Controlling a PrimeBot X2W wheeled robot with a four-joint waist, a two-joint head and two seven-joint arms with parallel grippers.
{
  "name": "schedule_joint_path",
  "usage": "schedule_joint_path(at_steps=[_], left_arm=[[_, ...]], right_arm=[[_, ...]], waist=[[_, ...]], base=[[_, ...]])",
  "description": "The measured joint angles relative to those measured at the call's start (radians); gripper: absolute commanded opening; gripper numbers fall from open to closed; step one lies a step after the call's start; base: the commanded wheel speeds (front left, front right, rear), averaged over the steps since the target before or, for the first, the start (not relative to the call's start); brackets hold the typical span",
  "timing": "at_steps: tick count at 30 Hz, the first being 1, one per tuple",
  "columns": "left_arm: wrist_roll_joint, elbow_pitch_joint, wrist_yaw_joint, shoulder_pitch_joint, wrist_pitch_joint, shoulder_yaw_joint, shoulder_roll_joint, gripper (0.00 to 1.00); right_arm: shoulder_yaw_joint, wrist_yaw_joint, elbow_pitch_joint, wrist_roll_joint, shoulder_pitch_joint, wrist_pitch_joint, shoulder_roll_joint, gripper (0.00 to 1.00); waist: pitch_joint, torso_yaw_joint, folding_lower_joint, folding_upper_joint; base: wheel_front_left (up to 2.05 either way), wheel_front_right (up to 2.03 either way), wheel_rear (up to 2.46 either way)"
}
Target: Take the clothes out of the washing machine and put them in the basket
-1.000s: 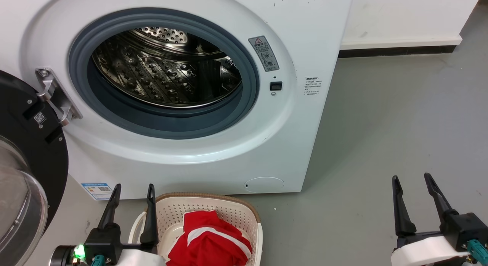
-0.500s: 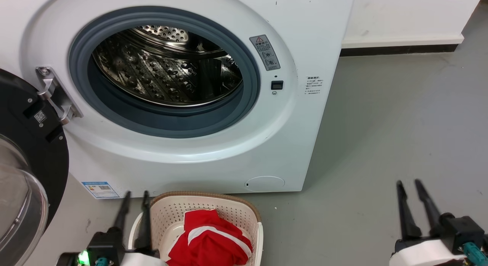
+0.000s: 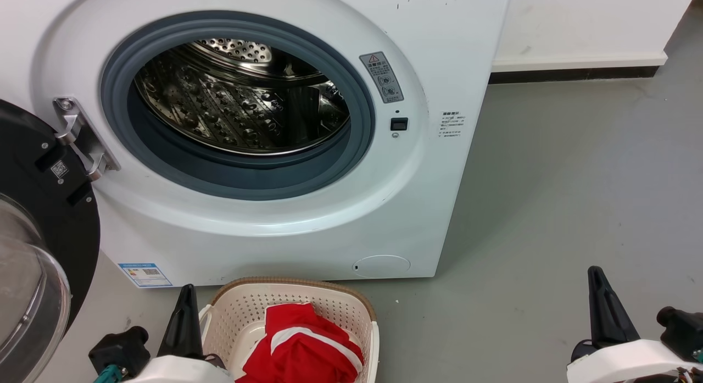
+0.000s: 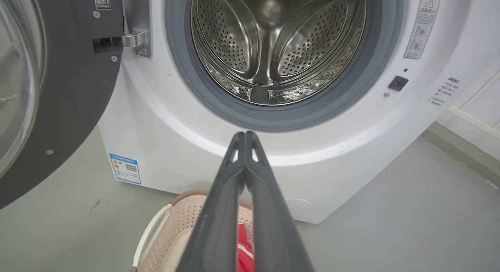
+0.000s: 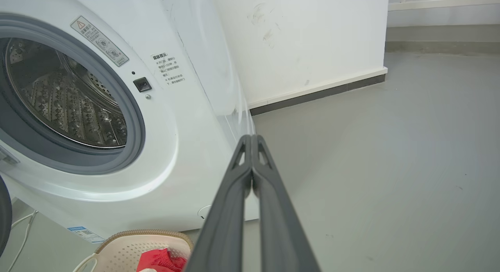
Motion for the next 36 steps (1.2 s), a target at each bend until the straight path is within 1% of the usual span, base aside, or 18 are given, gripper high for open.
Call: schedule_joint_path(at_steps=[17, 36], left_arm=[[-0.292, 0.026, -0.019, -0.038, 0.067, 0.015, -0.001, 0.00], [-0.559, 0.052, -0.035, -0.077, 0.130, 0.033, -0.002, 0.00]], right_arm=[[-0.004, 0.000, 0.018, 0.299, -0.031, 0.068, 0.000, 0.00], [-0.010, 0.000, 0.039, 0.577, -0.064, 0.133, 0.000, 0.00]], waist=[[-0.006, 0.000, 0.0000, 0.0000], [-0.012, -0.001, 0.0000, 0.0000]], base=[[0.00, 0.00, 0.00], [0.00, 0.00, 0.00]])
